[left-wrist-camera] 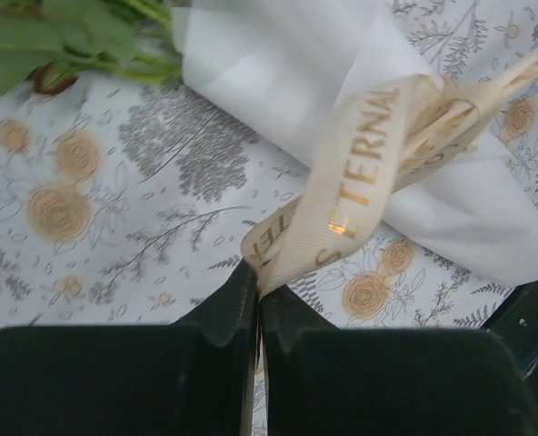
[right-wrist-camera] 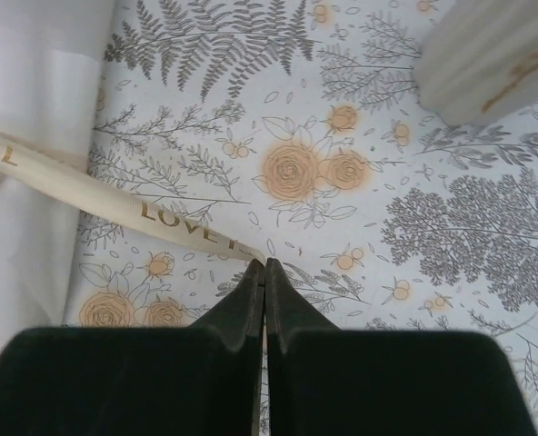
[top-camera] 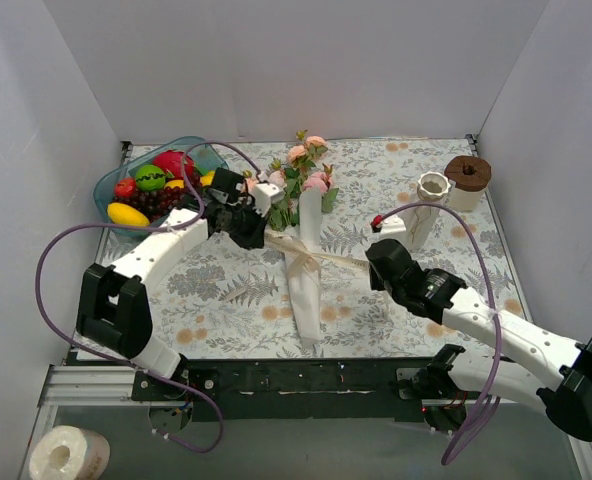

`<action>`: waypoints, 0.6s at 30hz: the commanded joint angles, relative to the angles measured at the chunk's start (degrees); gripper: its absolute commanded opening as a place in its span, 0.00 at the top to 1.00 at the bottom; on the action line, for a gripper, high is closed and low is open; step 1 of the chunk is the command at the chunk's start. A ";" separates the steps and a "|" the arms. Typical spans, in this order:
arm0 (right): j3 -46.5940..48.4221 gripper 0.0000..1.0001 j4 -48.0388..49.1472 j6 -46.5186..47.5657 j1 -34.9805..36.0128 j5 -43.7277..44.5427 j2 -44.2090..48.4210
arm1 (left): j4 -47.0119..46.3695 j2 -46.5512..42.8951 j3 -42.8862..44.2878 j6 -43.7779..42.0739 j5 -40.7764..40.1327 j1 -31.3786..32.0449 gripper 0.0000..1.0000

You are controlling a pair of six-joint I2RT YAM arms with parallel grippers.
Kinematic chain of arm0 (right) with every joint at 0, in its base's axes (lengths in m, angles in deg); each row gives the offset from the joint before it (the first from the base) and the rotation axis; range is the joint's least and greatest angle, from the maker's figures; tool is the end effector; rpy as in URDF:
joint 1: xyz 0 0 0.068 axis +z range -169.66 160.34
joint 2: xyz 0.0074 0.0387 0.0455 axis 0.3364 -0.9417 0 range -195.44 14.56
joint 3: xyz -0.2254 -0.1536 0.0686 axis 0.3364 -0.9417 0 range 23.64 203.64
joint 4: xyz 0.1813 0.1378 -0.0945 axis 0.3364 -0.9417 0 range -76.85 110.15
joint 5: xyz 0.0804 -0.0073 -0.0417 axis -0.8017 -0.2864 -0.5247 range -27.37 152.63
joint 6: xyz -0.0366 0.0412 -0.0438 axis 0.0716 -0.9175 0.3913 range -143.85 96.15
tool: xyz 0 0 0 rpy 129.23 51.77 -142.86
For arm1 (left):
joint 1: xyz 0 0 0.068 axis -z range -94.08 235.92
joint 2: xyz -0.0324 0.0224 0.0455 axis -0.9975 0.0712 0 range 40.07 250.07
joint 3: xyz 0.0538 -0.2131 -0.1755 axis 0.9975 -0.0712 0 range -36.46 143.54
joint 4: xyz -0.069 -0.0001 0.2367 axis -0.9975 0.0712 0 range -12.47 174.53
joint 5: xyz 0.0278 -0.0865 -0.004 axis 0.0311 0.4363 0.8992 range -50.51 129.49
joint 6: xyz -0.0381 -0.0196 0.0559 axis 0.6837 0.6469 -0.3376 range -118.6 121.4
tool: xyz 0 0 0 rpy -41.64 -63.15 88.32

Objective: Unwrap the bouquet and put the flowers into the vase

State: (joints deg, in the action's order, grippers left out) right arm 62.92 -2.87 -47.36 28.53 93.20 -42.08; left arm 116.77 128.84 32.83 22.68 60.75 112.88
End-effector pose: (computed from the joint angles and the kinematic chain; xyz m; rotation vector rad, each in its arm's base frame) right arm 0.1556 0.1300 0.2502 -0.1939 2.1559 0.1058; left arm 0.2726 -0.1621 0.2572 0.2746 2.6799 -0.7686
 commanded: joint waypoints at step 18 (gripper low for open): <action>12.82 0.99 -23.81 -3.92 -11.53 17.24 9.27 | 6.72 -16.17 -6.10 -1.50 -4.11 -14.48 1.00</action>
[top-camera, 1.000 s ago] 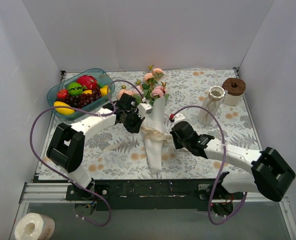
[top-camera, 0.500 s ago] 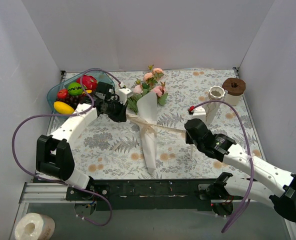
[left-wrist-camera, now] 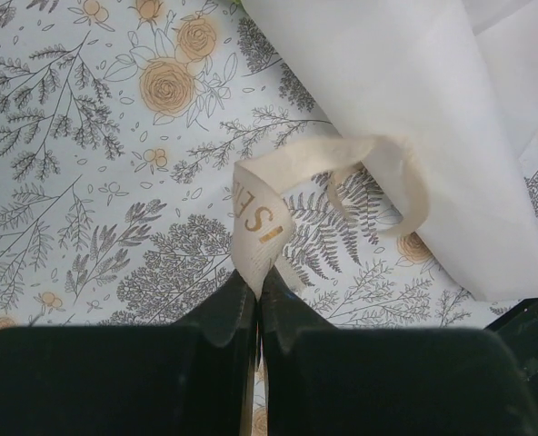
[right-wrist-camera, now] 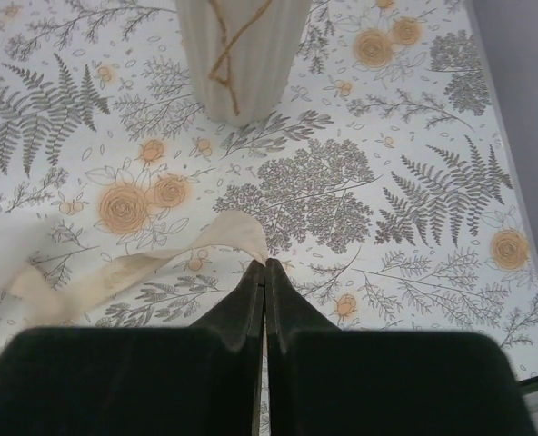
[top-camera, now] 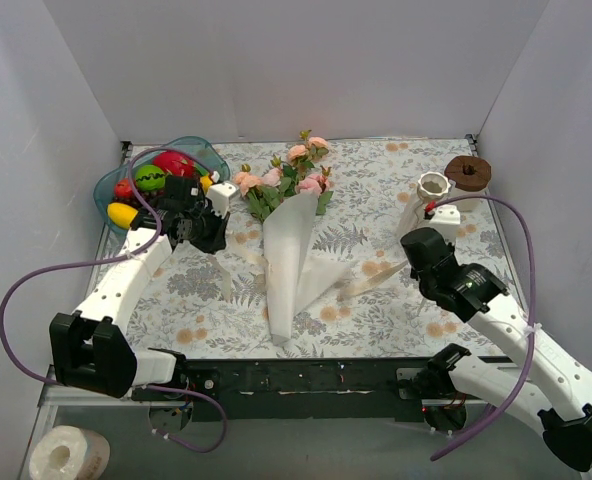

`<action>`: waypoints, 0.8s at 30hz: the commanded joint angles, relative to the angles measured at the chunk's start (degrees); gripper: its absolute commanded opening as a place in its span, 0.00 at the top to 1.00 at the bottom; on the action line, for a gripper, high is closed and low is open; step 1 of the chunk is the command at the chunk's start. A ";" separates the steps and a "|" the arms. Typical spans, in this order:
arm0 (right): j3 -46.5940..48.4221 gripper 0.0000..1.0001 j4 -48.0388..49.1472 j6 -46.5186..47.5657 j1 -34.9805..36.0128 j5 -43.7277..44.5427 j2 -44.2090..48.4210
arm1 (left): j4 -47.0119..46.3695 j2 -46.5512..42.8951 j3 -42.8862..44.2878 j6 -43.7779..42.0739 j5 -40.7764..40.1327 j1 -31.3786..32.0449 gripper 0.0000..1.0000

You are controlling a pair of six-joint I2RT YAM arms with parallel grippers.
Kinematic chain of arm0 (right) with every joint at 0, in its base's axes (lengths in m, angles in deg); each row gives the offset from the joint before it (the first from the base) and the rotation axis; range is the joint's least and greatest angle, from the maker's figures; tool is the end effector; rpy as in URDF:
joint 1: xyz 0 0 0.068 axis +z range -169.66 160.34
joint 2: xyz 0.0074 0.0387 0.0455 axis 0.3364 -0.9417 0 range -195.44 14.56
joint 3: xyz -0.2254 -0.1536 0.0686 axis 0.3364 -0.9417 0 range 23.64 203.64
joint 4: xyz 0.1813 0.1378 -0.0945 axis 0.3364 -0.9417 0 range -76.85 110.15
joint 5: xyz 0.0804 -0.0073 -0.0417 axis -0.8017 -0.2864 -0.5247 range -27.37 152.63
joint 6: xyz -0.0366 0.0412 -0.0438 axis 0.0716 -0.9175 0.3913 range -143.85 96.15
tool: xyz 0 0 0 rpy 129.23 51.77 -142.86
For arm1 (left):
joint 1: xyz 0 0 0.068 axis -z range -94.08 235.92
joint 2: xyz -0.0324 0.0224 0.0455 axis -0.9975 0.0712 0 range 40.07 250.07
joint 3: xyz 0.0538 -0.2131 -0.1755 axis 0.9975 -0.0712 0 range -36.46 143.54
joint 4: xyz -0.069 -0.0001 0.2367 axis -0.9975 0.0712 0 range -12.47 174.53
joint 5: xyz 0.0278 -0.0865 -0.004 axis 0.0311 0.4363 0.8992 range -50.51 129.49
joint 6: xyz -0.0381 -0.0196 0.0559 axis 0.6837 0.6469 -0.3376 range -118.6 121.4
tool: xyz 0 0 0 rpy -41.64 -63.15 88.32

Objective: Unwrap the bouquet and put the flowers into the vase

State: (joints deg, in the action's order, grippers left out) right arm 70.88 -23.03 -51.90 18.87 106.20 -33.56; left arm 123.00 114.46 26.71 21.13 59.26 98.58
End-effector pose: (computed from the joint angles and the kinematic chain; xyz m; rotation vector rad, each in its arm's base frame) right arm 0.1428 0.0630 0.2926 0.1606 2.0998 -0.2105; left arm 0.2430 -0.0746 0.2832 -0.0249 2.6065 -0.6528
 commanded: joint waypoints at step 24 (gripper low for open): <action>13.57 0.04 -3.15 11.16 -13.12 2.06 0.48 | 3.04 4.88 14.95 4.36 4.64 -10.67 0.02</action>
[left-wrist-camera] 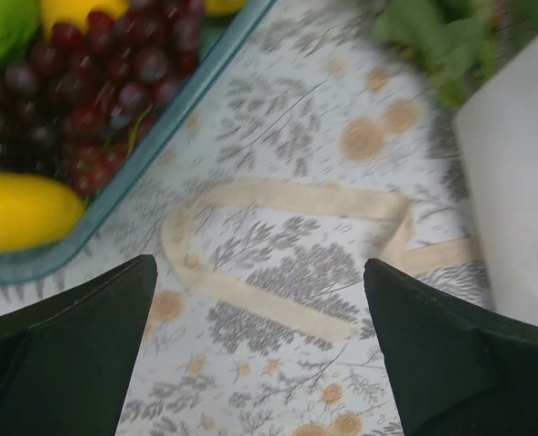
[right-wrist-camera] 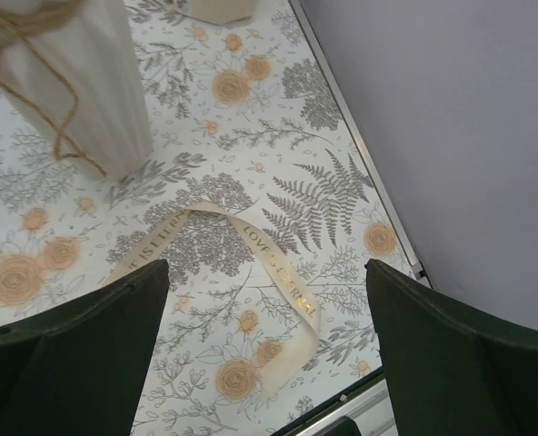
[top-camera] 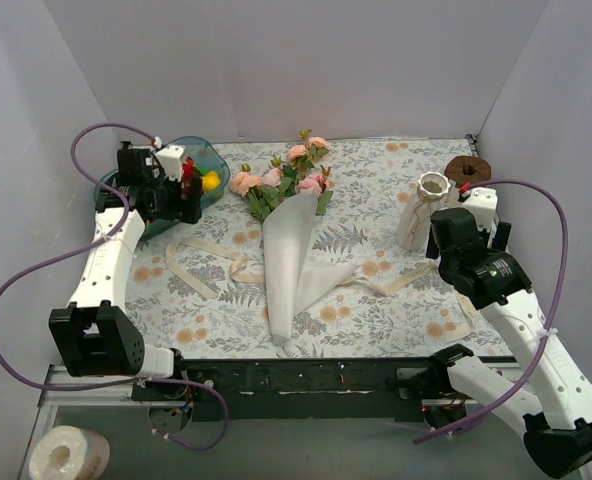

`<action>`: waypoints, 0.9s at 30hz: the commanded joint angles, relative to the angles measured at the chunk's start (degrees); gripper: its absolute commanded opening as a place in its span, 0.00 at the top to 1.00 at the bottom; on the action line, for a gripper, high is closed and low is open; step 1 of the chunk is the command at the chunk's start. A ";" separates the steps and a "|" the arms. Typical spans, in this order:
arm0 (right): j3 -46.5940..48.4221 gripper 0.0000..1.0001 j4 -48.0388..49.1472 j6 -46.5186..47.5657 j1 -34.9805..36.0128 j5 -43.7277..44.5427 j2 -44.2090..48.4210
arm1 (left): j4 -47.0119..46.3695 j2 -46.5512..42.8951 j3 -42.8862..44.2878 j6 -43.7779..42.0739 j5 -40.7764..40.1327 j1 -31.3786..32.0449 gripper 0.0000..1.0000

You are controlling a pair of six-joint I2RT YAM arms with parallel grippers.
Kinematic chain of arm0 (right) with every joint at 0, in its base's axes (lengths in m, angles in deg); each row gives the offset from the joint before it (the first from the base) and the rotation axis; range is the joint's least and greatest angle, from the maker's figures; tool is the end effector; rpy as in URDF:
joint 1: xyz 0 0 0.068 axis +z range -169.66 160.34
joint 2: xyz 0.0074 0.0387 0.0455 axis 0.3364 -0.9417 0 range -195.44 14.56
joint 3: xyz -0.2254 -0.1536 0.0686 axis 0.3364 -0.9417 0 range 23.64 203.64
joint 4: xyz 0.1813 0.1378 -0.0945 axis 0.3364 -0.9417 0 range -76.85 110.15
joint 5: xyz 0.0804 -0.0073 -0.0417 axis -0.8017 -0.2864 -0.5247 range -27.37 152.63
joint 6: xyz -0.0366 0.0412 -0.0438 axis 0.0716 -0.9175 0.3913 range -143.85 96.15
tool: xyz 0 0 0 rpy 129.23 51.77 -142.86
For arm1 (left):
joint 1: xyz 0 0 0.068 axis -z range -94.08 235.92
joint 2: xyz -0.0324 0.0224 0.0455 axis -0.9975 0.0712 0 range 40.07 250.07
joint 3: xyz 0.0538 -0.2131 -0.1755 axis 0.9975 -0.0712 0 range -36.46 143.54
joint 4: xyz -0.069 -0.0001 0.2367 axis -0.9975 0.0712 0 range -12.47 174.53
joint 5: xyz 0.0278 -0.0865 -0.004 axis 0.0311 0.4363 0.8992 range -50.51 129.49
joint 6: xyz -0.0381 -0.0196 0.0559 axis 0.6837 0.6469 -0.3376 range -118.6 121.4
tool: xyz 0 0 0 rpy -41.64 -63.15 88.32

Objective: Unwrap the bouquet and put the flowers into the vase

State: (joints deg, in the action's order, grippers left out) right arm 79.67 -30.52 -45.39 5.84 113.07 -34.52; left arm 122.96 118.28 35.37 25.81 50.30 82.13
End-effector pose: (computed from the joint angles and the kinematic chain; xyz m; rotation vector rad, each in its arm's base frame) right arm 0.1467 0.0208 0.3304 0.3378 2.0405 -0.5297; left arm 0.2795 0.0077 0.3119 -0.5277 2.4365 -0.3863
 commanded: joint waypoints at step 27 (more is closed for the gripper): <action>-1.98 0.08 17.80 16.09 0.17 -34.09 11.46 | -4.74 37.97 23.70 -10.61 42.19 17.24 0.02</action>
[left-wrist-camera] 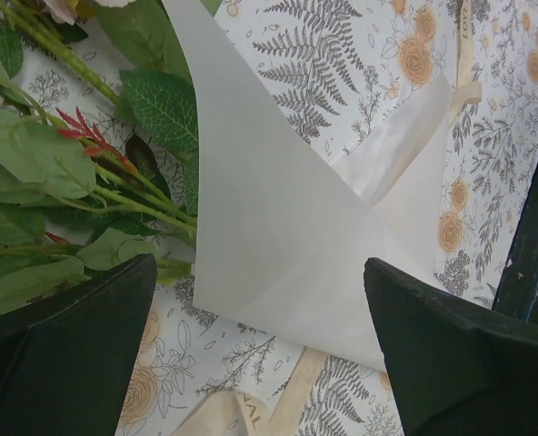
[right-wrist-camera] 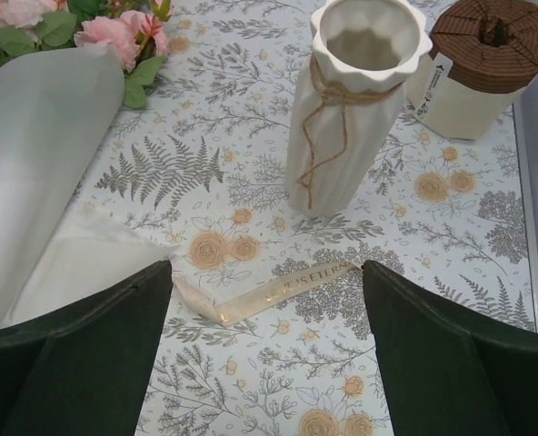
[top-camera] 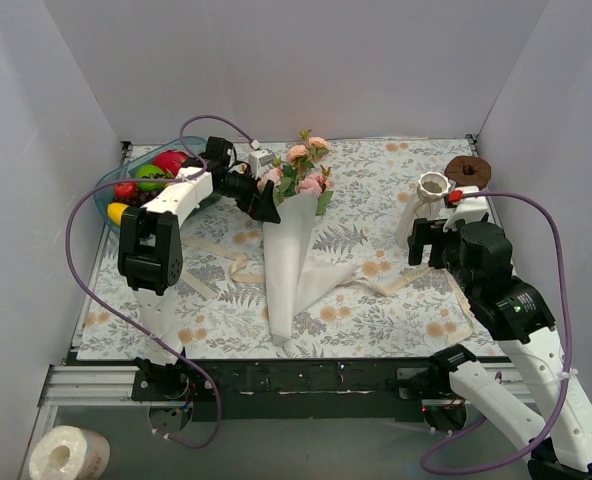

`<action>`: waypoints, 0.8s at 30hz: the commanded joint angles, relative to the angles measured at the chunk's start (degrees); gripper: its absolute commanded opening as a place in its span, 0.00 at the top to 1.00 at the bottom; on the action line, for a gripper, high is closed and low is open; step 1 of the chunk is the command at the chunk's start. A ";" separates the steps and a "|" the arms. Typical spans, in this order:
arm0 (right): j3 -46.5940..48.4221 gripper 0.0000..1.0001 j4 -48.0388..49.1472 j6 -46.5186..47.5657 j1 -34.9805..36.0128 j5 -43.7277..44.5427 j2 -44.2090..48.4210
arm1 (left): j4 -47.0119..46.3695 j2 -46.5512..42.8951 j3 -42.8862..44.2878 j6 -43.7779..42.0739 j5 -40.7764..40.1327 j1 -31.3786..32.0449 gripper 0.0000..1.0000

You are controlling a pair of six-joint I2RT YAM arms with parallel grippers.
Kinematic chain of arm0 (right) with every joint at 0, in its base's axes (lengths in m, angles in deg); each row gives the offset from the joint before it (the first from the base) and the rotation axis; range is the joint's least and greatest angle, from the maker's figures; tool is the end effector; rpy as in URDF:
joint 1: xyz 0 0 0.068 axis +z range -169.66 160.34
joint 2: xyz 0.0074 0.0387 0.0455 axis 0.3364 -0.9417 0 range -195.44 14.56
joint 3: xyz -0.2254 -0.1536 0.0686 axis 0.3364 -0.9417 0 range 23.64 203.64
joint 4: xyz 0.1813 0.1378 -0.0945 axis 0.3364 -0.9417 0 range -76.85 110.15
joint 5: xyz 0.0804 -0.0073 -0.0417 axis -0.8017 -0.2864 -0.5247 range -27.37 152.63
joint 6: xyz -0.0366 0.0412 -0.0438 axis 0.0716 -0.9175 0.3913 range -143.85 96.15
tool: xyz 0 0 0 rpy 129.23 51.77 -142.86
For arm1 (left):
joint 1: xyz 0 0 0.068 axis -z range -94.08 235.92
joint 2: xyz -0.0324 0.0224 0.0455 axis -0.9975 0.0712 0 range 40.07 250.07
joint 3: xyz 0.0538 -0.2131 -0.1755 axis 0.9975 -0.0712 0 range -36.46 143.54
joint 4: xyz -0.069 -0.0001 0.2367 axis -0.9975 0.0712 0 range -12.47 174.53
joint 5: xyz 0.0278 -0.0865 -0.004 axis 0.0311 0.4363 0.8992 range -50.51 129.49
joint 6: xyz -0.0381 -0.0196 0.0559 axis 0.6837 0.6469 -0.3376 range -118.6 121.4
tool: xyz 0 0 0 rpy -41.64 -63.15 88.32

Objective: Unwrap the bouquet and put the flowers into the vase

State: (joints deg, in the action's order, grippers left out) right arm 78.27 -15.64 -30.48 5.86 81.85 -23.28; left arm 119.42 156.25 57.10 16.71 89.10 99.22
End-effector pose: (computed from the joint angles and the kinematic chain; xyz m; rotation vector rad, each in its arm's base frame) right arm 0.1236 0.0380 0.3626 -0.0841 1.8820 0.0652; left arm 0.4013 -0.1400 0.2250 0.2287 2.6324 -1.3238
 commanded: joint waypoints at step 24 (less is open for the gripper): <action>2.94 0.12 2.22 1.27 0.15 -3.14 -0.74 | 13.56 8.18 9.88 -9.59 4.10 0.59 0.52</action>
State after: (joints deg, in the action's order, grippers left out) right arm 78.62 -15.62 -29.63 5.86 78.60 -24.14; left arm 126.50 163.04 62.69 10.22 91.13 99.42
